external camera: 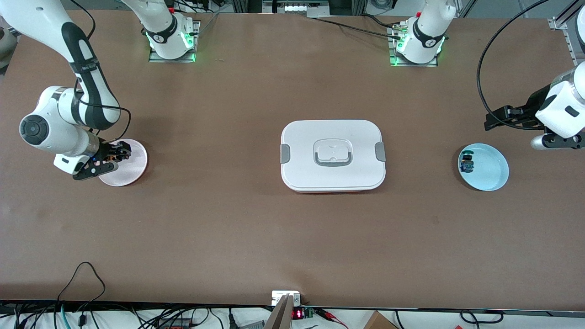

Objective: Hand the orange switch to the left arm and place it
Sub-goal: 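Lift the switch with the right gripper while the left gripper rises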

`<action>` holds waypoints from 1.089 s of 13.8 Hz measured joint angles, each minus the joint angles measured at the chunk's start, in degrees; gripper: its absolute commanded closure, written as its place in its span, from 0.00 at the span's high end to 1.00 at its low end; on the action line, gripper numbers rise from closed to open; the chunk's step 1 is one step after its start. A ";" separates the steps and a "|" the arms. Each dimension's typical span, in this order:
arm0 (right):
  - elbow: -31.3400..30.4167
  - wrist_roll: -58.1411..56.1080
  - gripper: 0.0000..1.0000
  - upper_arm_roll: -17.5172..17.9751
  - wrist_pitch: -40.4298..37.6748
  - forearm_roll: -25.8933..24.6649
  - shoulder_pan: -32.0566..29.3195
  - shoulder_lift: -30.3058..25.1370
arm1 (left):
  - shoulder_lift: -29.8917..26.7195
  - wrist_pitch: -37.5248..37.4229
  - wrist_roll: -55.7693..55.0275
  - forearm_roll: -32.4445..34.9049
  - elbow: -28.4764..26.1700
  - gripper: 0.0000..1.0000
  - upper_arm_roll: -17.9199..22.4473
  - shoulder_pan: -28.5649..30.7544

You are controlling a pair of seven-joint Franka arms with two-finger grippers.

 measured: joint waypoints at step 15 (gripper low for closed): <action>21.69 0.00 0.20 0.45 -36.09 2.71 4.11 -9.51 | 0.73 0.00 -0.05 -0.35 2.73 1.00 -0.11 -0.21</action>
